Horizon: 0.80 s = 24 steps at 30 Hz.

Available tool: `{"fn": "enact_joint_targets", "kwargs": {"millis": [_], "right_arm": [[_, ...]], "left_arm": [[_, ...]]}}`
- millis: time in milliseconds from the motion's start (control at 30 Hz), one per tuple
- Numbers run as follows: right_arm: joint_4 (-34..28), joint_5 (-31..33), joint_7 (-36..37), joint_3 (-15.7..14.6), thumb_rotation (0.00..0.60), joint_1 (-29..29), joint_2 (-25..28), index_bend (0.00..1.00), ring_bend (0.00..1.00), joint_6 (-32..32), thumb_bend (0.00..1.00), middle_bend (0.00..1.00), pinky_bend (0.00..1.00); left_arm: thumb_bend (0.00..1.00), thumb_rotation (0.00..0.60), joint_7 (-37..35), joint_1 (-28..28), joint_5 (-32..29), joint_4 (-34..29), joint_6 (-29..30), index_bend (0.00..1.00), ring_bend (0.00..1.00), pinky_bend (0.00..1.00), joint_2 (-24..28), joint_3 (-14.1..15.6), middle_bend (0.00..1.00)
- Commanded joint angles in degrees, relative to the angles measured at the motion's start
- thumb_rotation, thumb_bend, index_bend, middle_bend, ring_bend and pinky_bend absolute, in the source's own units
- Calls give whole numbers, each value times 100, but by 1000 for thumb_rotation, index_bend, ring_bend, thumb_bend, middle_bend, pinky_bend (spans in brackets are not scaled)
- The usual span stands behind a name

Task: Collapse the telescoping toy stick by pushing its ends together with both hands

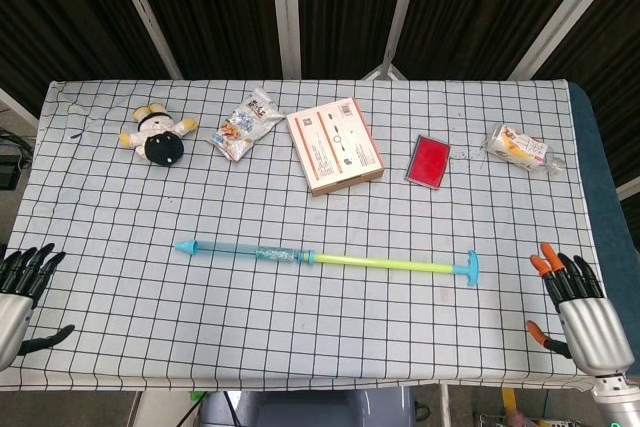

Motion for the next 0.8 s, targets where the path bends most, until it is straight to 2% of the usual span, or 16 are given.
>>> {"fn": "enact_joint_targets", "kwargs": {"millis": [33, 167, 333, 533, 800], "right_arm": [[-118, -15, 51, 15, 600, 63, 19, 0, 0, -68, 265, 0, 0], [-349, -27, -131, 93, 600, 264, -27, 18, 0, -321, 265, 0, 0], [-942, 288, -522, 279, 600, 637, -161, 195, 0, -976, 265, 42, 0], [-1280, 963, -1446, 669, 600, 1131, -611, 299, 0, -1711, 265, 86, 0], [-1153, 2098, -2646, 1168, 600, 1686, -1380, 318, 0, -2246, 268, 98, 0]], "left_arm": [[47, 600, -51, 1, -18, 0, -1, 0, 0, 0, 10, -6, 0], [47, 600, -57, -15, -8, -34, -32, 0, 0, 0, 10, 0, 0], [47, 600, -39, -38, 21, -59, -58, 0, 0, 0, -12, 2, 0], [47, 600, -82, -34, 41, -50, -23, 0, 0, 0, -19, -3, 0], [48, 600, -168, -35, 24, -45, -30, 0, 0, 0, -8, -4, 0]]}}
